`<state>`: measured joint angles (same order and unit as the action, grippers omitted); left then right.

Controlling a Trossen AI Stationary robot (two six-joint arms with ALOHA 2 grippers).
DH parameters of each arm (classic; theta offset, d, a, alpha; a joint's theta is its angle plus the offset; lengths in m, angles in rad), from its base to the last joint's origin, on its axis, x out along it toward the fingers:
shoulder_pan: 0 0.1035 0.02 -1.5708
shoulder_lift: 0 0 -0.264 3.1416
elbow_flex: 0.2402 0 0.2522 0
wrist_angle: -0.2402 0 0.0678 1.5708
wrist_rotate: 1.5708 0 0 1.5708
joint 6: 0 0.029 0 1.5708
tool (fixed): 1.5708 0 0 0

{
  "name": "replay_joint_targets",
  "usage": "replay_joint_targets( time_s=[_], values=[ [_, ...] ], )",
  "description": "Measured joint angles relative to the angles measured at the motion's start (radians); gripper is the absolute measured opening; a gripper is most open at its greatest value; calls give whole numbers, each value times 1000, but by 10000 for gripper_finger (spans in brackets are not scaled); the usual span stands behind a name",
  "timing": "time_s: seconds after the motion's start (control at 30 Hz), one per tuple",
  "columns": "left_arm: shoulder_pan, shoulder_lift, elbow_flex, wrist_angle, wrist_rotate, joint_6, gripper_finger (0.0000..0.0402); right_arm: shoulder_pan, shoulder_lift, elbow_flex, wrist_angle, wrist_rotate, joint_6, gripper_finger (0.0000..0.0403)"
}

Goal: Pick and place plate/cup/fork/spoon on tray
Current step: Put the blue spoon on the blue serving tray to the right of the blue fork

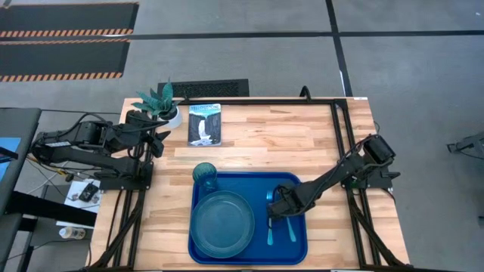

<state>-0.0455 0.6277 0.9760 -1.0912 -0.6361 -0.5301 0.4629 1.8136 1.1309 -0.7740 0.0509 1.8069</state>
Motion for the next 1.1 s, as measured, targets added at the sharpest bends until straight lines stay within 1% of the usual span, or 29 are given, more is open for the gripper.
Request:
replay_joint_targets(
  time_s=[0.17, 0.27, 0.37, 0.57, 0.8, 0.87, 0.97, 1.1],
  values=[
    [0, 0, 0, -4, 0, 0, 215, 0, 0, 0, -6, 1, 0, 67],
    [0, 0, 0, -4, 0, 0, 215, -1, 0, 0, -11, 25, -11, 67],
    [0, 0, 0, -4, 0, 0, 215, -8, 0, 0, -11, 42, -53, 67],
    [0, 0, 0, -4, 0, -5, 215, -28, -39, 0, -2, 30, -181, 67],
    [0, 0, 0, -4, 1, -10, 215, -9, -62, 0, -37, 34, -269, 63],
    [0, 0, 0, -4, 1, -10, 215, -21, -62, 0, -63, 38, -328, 65],
    [0, 0, 0, -3, 1, -11, 215, -51, -62, 0, -93, 45, -459, 76],
    [0, 0, 0, -4, 1, -16, 215, -114, -62, 0, -118, 38, -638, 107]
  ],
)
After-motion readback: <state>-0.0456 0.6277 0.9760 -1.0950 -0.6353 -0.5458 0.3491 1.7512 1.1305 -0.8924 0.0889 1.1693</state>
